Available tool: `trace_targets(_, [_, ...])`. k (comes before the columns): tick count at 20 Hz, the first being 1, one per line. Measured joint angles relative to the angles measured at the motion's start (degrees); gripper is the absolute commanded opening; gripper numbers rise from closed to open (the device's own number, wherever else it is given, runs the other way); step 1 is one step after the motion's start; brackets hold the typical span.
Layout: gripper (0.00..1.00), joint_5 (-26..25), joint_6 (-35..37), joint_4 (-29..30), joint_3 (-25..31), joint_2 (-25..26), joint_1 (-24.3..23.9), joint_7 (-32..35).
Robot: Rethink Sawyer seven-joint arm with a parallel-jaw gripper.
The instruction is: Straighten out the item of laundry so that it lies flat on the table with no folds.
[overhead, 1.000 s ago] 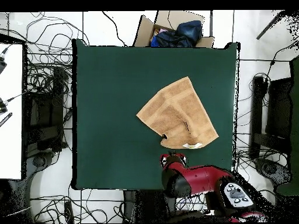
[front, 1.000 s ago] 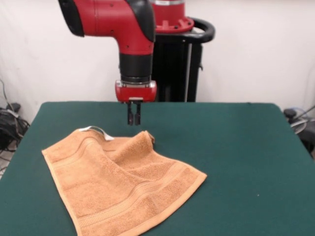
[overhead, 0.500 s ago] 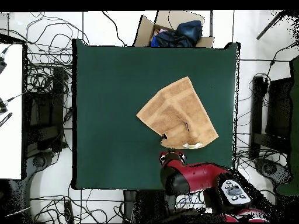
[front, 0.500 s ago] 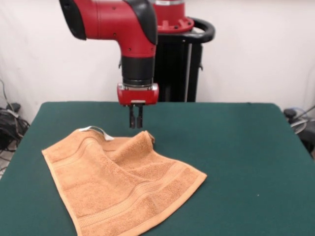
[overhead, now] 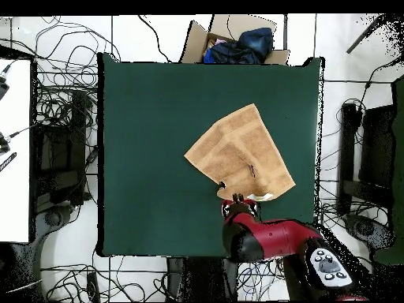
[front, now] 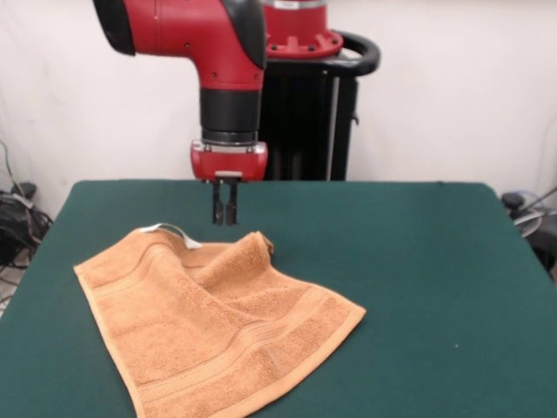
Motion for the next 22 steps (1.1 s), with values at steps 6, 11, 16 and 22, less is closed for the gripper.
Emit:
trace_targets(6, [0.00,0.0,0.0,-0.5,1.6,-0.8,-2.3,0.0])
trace_targets(11, [0.00,0.0,0.0,-1.5,3.0,0.0,-3.1,0.0])
trace_targets(16, [0.00,0.0,0.0,-2.7,4.0,2.0,-3.5,0.0])
trace_targets(22, [0.00,0.0,0.0,-4.3,4.5,5.2,-3.6,0.0])
